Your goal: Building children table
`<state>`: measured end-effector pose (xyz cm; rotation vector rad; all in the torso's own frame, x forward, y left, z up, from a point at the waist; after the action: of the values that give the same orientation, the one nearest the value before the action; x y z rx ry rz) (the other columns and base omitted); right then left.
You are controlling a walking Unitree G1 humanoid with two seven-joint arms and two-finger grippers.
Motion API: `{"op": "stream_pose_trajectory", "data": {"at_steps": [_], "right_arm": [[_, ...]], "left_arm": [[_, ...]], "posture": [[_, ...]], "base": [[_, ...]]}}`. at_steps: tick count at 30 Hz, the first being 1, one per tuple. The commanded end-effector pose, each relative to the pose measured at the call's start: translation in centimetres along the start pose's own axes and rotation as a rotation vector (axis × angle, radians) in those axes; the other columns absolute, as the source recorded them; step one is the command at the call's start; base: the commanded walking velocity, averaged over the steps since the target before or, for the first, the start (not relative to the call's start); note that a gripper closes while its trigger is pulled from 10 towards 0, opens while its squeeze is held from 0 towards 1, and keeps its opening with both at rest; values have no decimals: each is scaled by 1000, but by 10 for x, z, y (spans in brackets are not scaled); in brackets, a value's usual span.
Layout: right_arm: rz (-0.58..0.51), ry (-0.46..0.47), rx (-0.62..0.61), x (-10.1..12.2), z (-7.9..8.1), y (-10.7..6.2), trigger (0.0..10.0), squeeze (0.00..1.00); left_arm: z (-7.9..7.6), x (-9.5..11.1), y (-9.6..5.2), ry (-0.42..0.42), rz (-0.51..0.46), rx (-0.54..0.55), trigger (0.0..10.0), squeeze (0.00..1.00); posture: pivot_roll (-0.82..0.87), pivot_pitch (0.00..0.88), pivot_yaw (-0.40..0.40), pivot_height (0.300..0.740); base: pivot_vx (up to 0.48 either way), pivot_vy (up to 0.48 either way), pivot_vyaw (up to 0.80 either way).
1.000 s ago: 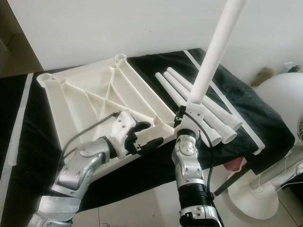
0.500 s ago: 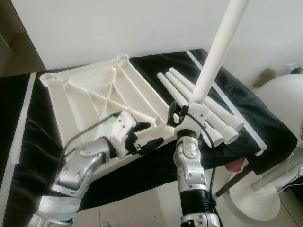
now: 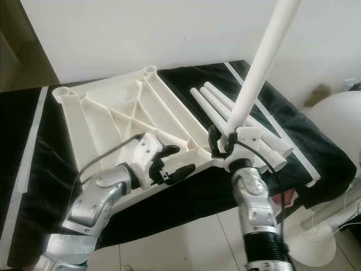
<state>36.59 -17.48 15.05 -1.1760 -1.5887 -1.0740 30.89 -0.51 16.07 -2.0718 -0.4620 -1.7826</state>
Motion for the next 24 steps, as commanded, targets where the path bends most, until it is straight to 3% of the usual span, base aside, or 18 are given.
{"op": "stream_pose_trajectory", "data": {"at_steps": [1, 12, 17, 21, 22, 24], "right_arm": [[2, -31, 90, -6, 5, -3, 10000, 0], [-3, -137, 305, -5, 2, 13, 10000, 0], [2, -153, 336, -3, -5, 25, 10000, 0], [21, -164, 352, -8, -5, 26, 10000, 0], [30, -155, 355, -11, -6, 25, 8667, 0], [35, -148, 357, -13, -6, 25, 8667, 0]], "left_arm": [[6, 2, -1, 1, -15, 77, 10000, 0], [7, 5, 0, -6, -18, 76, 10000, 0], [8, 7, 0, -4, -22, 80, 10000, 0], [9, 7, 0, -4, -23, 86, 10000, 0], [9, 7, 0, -5, -24, 89, 10000, 0], [9, 7, -1, -6, -25, 91, 10000, 0]], "posture": [[-64, 44, 36, 740], [-60, 53, 52, 740], [-55, 53, 49, 740], [-47, 53, 43, 740], [-43, 53, 40, 740], [-43, 53, 40, 740]], "base": [[0, 0, 0], [0, 0, 0], [0, 0, 0], [0, 0, 0], [0, 0, 0], [0, 0, 0]]}}
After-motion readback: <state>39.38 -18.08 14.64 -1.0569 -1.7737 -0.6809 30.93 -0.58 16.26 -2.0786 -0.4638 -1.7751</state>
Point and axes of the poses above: a point about 5 cm out from each wrist's last joint towards the gripper, its own y axis pointing out of the wrist towards the gripper, its own x axis along the axis of the wrist's last joint, z = x × y, the point moved 6 cm from there along y, pointing out of the wrist towards the gripper, and after that the axes turned 13 degrees about -y, right-handed, at the moved point
